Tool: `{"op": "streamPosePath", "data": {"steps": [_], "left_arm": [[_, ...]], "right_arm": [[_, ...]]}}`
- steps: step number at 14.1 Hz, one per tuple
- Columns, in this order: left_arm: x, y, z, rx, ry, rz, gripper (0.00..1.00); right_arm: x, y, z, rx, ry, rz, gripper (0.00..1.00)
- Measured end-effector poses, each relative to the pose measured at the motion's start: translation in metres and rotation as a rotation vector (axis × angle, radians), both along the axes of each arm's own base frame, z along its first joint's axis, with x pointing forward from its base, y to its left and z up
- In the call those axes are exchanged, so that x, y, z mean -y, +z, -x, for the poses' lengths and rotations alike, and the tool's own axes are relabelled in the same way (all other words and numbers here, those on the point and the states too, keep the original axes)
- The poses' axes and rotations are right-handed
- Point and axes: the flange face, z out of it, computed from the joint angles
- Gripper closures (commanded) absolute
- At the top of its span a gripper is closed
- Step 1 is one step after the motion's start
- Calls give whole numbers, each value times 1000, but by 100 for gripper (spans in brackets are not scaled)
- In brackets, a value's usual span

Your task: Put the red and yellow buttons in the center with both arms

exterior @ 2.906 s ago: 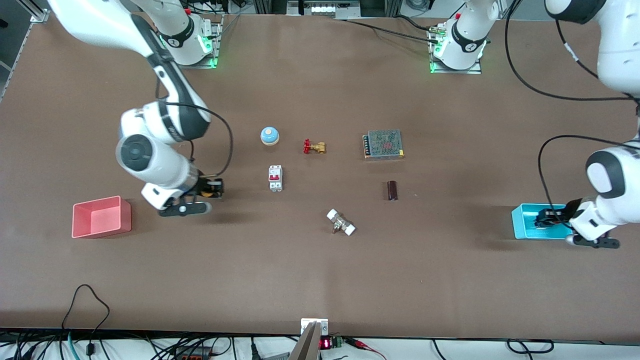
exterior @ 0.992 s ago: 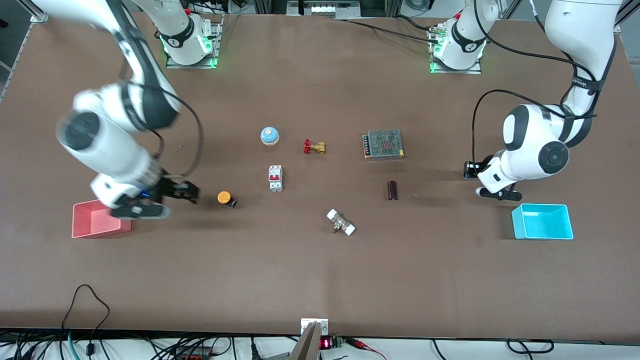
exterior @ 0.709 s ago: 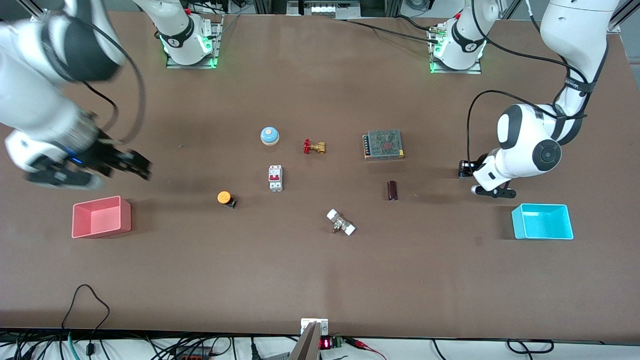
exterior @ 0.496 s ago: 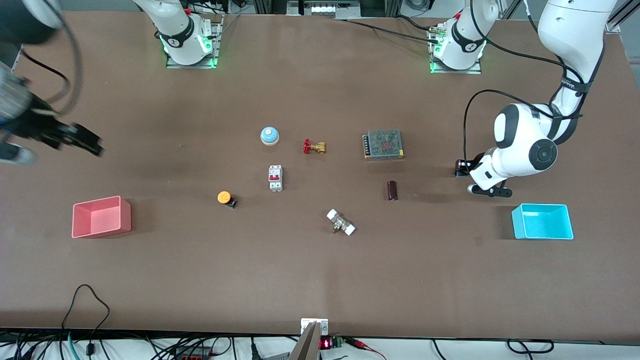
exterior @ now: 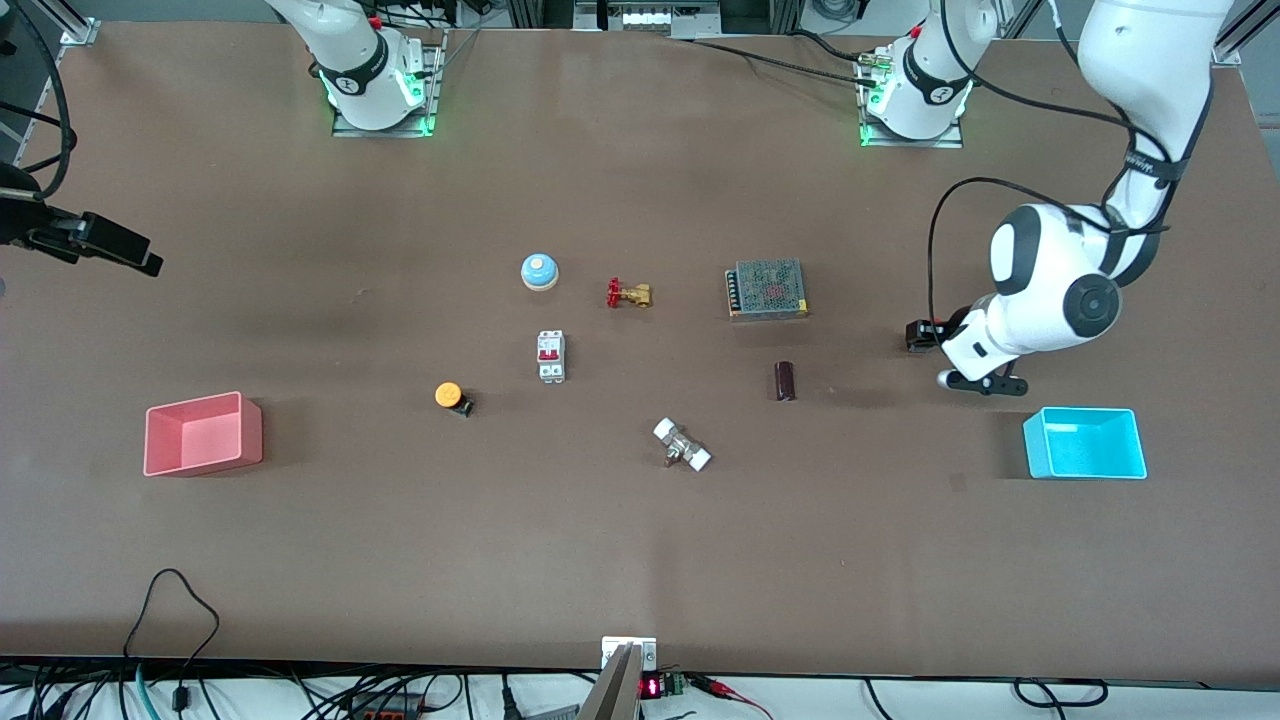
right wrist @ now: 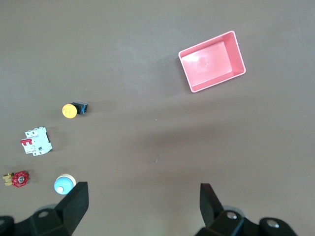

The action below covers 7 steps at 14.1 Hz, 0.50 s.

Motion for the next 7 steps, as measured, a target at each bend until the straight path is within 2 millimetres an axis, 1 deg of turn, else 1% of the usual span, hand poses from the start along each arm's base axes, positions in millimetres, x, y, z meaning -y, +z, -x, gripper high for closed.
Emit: {"op": "streamPosePath", "data": {"steps": [2, 3, 4, 5, 7], "left_arm": [[11, 61, -21, 103, -18, -2, 0], [12, 90, -28, 132, -20, -2, 0], [9, 117, -36, 156, -13, -4, 0], [-1, 140, -42, 178, 3, -8, 0], [-30, 180, -57, 224, 48, -18, 0]], "right_arm": [[-4, 0, -1, 1, 7, 0, 0], [-5, 1, -1, 2, 9, 0, 0], [-6, 1, -1, 3, 10, -1, 0], [-6, 1, -1, 3, 11, -1, 0], [-7, 1, -1, 3, 12, -1, 0]]}}
